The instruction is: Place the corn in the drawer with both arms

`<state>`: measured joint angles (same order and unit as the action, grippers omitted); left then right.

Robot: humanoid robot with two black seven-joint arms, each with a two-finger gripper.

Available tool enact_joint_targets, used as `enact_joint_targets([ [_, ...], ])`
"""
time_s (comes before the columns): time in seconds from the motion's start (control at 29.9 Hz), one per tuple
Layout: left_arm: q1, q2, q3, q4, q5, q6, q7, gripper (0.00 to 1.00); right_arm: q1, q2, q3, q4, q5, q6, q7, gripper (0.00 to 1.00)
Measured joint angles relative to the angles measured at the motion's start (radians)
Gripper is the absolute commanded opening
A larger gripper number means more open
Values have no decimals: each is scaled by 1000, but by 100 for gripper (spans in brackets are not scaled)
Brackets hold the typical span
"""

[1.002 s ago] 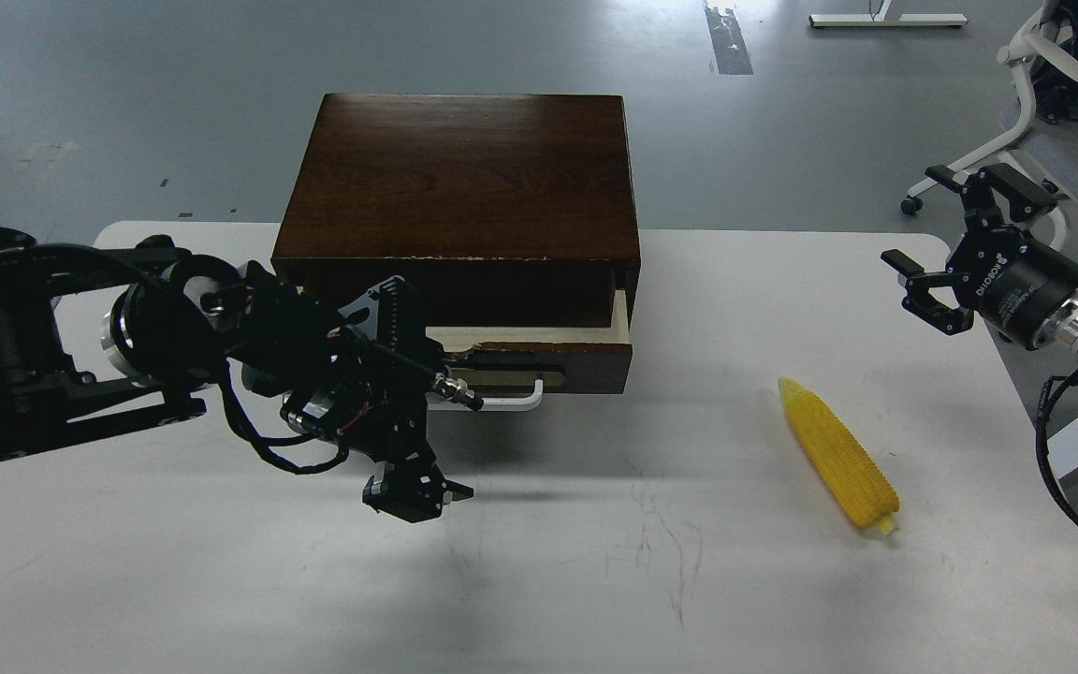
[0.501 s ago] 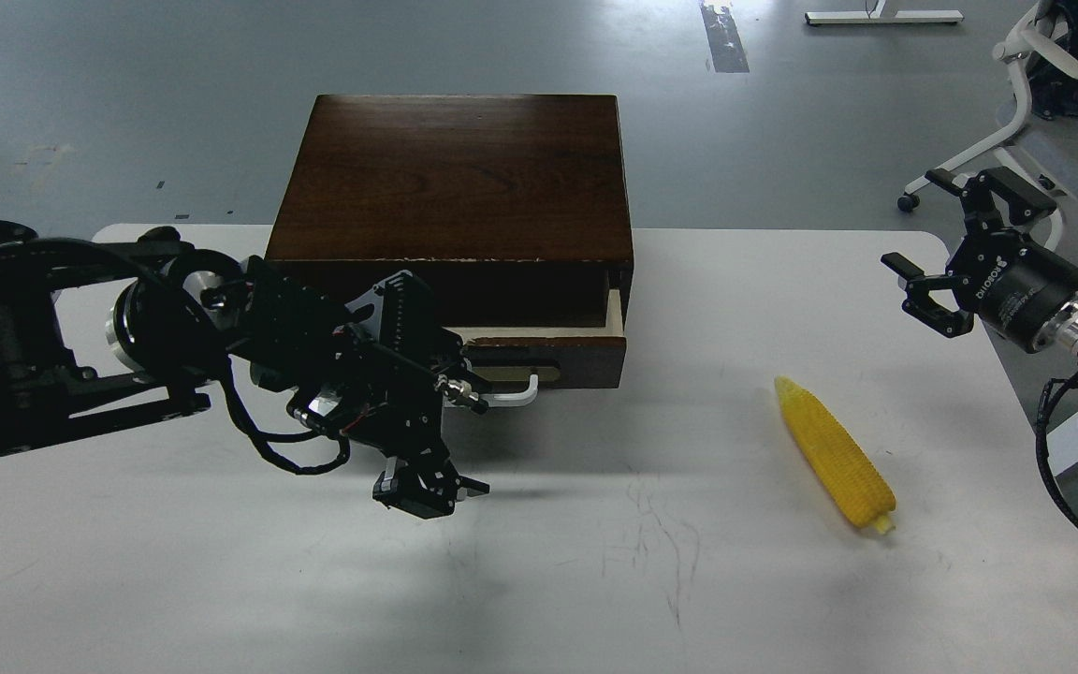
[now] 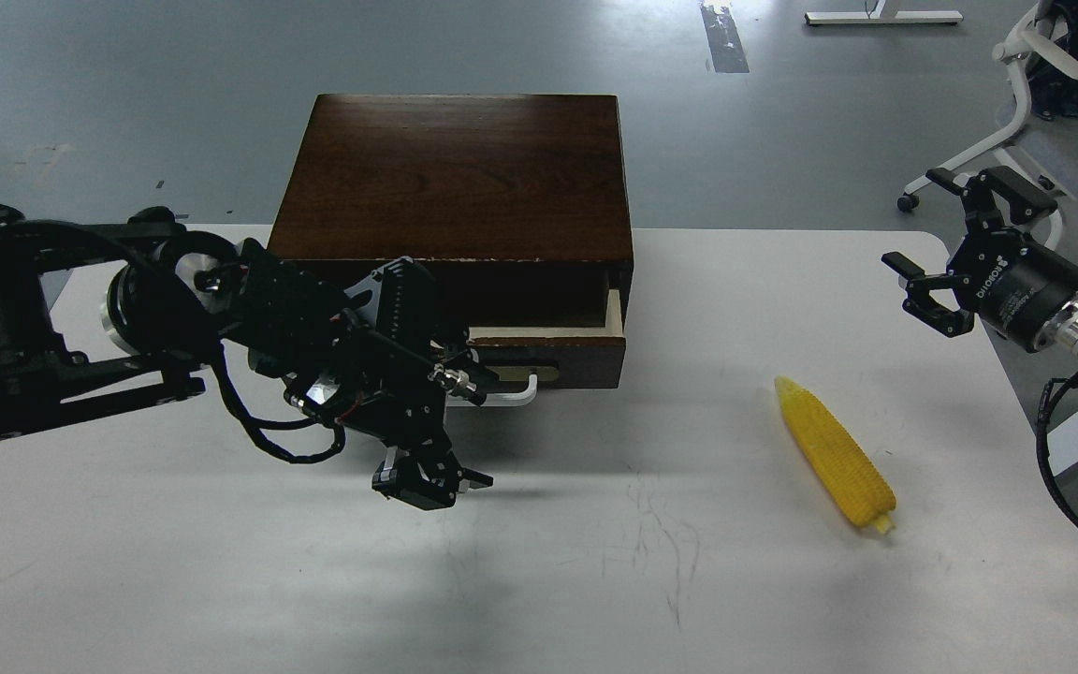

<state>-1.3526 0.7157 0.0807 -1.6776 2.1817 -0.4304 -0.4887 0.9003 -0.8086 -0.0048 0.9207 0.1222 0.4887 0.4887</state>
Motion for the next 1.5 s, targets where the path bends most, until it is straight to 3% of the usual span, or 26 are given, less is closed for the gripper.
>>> enact_joint_targets([
  [0.17,-9,63,-40,-27,-24,-9,0,99,0,-4,1,0,0,0,0,99],
  [0.33,-7,148,-108,-32,-254,-13,0,99,0,-8,2,0,0,0,0,99],
  [0.77,43,373,-129,15,-1419,7,0,99,2,-8,1,1,-1,0,0,99],
  [1.04,141,393,-129,158,-1943,134,0,99,11,-11,-1,6,-13,0,0,99],
  [1.2,200,388,-133,244,-2238,154,0,99,23,-39,-1,21,-145,0,0,99],
  [1.5,239,372,-143,303,-2293,126,0,99,121,-175,-4,122,-635,0,0,99],
])
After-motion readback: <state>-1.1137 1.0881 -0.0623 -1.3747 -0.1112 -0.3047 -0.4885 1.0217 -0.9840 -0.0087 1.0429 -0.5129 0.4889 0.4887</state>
